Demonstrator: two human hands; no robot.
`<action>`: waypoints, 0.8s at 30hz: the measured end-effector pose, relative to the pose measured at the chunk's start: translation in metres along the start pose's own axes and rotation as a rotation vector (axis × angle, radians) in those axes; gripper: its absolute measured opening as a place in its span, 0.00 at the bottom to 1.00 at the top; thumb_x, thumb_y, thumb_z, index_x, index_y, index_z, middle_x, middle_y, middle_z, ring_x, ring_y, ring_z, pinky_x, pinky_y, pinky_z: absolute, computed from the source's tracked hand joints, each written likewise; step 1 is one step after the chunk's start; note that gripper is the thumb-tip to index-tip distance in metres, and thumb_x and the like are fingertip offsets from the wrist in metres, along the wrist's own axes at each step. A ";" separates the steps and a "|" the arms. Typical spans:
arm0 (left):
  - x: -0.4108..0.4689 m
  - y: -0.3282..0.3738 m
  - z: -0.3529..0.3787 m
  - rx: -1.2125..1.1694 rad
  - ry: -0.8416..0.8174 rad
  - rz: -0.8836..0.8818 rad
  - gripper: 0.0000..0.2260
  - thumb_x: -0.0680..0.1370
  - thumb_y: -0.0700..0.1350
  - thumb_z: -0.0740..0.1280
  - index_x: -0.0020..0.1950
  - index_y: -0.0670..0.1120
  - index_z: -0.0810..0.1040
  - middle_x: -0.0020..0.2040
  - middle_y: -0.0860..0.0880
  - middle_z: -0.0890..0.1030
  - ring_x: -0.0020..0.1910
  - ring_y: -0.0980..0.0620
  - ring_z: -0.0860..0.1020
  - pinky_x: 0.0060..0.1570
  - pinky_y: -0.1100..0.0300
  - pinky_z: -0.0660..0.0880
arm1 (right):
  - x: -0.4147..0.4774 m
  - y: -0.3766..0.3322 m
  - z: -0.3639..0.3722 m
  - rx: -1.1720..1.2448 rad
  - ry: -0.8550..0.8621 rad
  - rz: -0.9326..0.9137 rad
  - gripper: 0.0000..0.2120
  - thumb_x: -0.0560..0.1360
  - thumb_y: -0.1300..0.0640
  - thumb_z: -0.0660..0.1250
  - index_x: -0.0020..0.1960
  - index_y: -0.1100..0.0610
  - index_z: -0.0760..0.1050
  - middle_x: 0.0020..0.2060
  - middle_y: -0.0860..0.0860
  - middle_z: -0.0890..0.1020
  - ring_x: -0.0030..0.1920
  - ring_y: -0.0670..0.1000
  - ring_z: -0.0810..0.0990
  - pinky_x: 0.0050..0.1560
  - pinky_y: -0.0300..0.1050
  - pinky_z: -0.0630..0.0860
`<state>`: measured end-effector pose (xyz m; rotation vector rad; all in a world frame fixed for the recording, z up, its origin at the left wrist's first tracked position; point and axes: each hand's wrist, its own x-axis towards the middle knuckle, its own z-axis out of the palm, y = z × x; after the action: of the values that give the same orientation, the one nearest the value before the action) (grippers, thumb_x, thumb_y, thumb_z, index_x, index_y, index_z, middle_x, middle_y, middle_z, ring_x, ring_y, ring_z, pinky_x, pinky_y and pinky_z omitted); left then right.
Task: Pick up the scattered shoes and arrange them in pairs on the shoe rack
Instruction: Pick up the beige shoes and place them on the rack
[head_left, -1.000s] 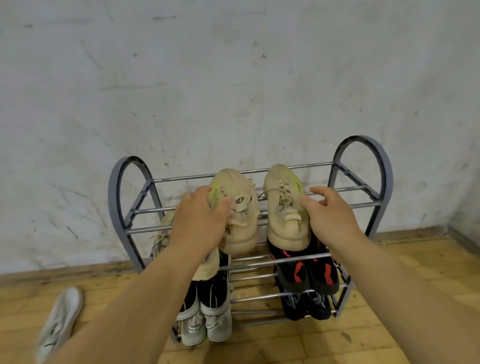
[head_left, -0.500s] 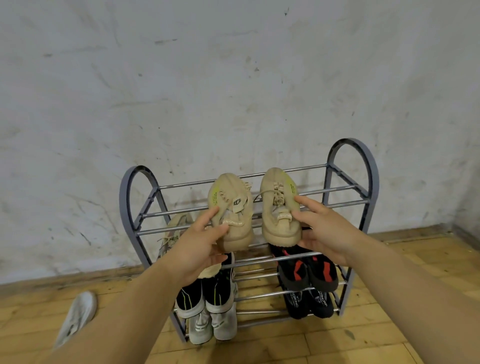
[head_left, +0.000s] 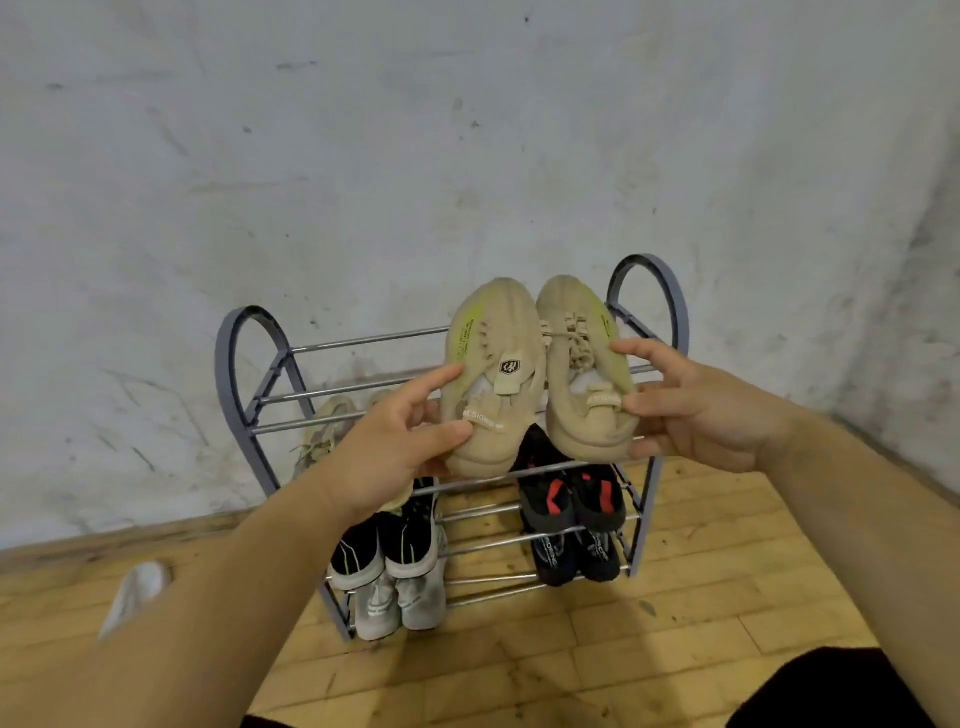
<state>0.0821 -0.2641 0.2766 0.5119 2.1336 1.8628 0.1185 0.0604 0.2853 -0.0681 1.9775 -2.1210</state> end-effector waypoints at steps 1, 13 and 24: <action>-0.003 0.003 0.000 0.002 -0.025 -0.005 0.25 0.78 0.39 0.71 0.73 0.58 0.73 0.60 0.47 0.84 0.58 0.45 0.83 0.54 0.47 0.81 | -0.010 -0.001 -0.008 0.004 -0.030 0.023 0.37 0.68 0.59 0.80 0.72 0.42 0.70 0.62 0.61 0.82 0.58 0.61 0.83 0.58 0.61 0.81; -0.031 -0.009 0.004 0.005 -0.369 -0.224 0.38 0.61 0.60 0.84 0.69 0.57 0.79 0.69 0.46 0.79 0.67 0.39 0.77 0.63 0.37 0.76 | -0.082 0.033 -0.061 -0.072 -0.170 0.373 0.40 0.65 0.60 0.80 0.74 0.47 0.71 0.67 0.63 0.77 0.60 0.61 0.75 0.55 0.55 0.80; -0.001 -0.047 0.035 0.024 -0.155 -0.317 0.26 0.80 0.39 0.71 0.75 0.57 0.71 0.64 0.39 0.78 0.59 0.42 0.82 0.53 0.48 0.82 | -0.013 0.049 -0.025 -0.174 0.107 0.369 0.34 0.78 0.68 0.69 0.75 0.40 0.67 0.62 0.55 0.83 0.58 0.57 0.83 0.50 0.51 0.81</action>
<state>0.0932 -0.2387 0.2255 0.2909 2.0025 1.5737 0.1328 0.0848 0.2368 0.3591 2.0414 -1.7517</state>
